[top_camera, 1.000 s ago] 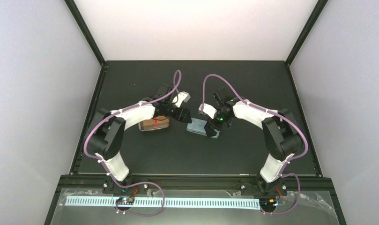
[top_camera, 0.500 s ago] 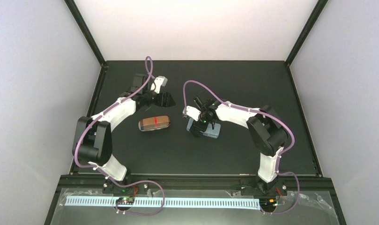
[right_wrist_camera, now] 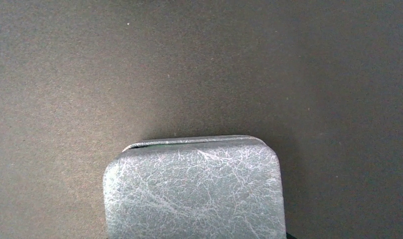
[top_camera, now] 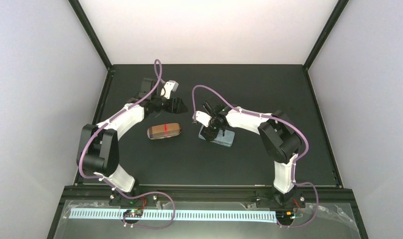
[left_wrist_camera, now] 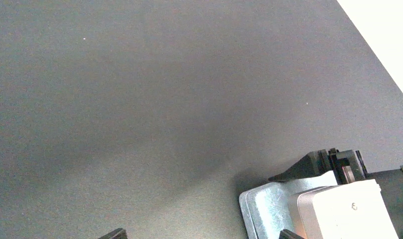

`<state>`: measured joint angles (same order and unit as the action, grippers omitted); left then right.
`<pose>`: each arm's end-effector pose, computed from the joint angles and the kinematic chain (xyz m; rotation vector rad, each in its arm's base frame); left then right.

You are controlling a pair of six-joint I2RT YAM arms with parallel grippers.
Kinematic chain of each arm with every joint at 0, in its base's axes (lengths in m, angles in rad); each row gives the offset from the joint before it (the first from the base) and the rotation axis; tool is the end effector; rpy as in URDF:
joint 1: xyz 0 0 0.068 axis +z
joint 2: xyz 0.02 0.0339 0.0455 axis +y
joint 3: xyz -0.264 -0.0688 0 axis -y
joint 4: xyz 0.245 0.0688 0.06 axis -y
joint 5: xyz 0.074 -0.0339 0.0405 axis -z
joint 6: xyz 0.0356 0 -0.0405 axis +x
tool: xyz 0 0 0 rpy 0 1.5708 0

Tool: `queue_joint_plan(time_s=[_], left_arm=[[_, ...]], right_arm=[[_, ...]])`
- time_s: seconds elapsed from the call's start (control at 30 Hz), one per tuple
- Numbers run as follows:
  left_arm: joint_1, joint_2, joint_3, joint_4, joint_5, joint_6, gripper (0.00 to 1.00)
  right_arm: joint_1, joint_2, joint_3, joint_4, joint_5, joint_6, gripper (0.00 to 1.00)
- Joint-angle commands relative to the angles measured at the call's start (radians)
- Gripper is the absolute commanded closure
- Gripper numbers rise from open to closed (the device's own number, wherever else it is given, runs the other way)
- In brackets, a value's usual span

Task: Organize the sunglasses
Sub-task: Close the sunglasses case at the center of the board.

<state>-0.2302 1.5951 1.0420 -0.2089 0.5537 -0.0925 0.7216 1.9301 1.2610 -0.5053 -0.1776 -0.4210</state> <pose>0.3286 -0.0962 0.2278 0.4391 2.2846 -0.8065 0.2844 0.2586 0.1552 -1.5329 2.2935 0.3257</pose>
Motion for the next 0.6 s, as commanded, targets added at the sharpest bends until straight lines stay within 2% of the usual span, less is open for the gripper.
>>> queue_joint_plan(time_s=[0.0,0.13,0.23,0.27,0.4,0.47,0.5,0.57], left_arm=[[0.005,-0.014,0.004,0.024,0.029,-0.016,0.19],[0.005,-0.01,0.001,0.025,0.03,-0.015,0.19],[0.005,-0.006,0.0,0.023,0.031,-0.015,0.18],[0.005,-0.005,0.001,0.022,0.033,-0.015,0.18],[0.005,-0.005,0.003,0.019,0.035,-0.011,0.18],[0.005,-0.005,0.003,0.016,0.037,-0.009,0.18],[0.005,-0.006,0.003,0.015,0.036,-0.007,0.18],[0.005,-0.006,0.003,0.013,0.038,-0.005,0.18]], right_arm=[[0.003,-0.019,-0.002,0.044,0.033,-0.027,0.38],[0.004,-0.038,-0.016,0.066,0.035,-0.038,0.5],[0.004,-0.041,-0.014,0.064,0.037,-0.042,0.49],[0.004,-0.04,-0.014,0.061,0.033,-0.042,0.46],[0.004,-0.042,-0.014,0.039,0.008,-0.032,0.17],[0.003,-0.046,-0.015,0.021,-0.003,-0.032,0.06],[0.002,-0.05,-0.017,0.013,-0.004,-0.035,0.02],[0.002,-0.063,-0.032,0.003,0.004,-0.045,0.0]])
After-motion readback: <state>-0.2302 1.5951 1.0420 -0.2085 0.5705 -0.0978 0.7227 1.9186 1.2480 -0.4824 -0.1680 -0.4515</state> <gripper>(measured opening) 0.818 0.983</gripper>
